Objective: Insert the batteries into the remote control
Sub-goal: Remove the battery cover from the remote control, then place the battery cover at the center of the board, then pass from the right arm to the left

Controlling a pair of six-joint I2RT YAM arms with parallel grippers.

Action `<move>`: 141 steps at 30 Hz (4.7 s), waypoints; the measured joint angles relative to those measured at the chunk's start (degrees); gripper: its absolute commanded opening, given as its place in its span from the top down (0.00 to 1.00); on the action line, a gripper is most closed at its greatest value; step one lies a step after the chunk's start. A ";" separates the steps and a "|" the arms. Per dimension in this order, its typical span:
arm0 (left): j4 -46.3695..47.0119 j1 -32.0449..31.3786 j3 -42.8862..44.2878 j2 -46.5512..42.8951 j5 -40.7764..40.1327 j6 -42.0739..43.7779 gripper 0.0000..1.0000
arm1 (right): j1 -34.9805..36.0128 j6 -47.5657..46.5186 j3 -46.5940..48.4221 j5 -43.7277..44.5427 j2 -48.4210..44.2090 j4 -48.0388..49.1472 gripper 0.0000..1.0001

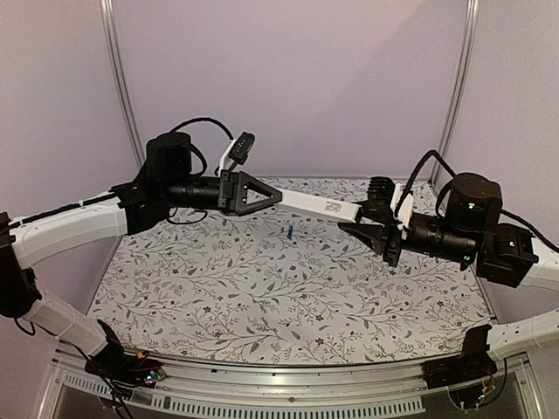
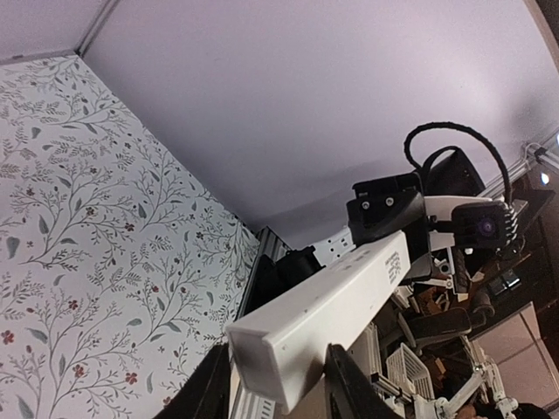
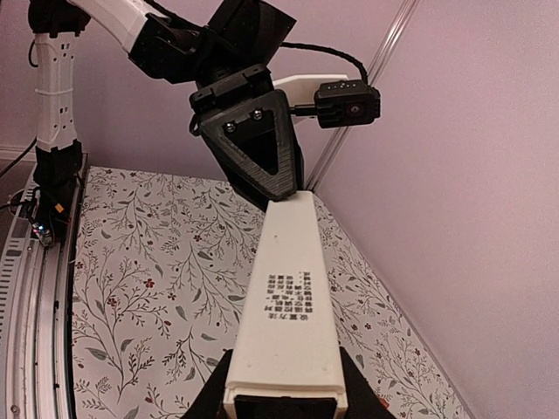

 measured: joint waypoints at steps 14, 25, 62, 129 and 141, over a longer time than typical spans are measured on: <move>-2.43 0.94 0.02 0.00 -2.49 1.11 0.67 | 0.00 -0.02 -0.72 0.00 -0.26 -0.20 1.00; -2.36 0.94 0.02 -0.24 -1.31 1.33 0.80 | 0.00 0.00 -0.74 1.07 0.09 -0.22 1.00; 11.72 6.36 -6.60 -2.78 2.27 -8.52 1.00 | 0.00 1.05 -3.85 8.98 0.52 -2.03 1.00; -6.49 -2.36 -18.88 -22.25 -13.38 29.97 0.02 | -0.02 6.05 6.54 -18.45 5.27 -22.67 1.00; -15.50 -15.82 -13.86 -15.47 -13.73 46.45 0.10 | -0.02 5.14 9.05 -22.97 7.96 -24.83 1.00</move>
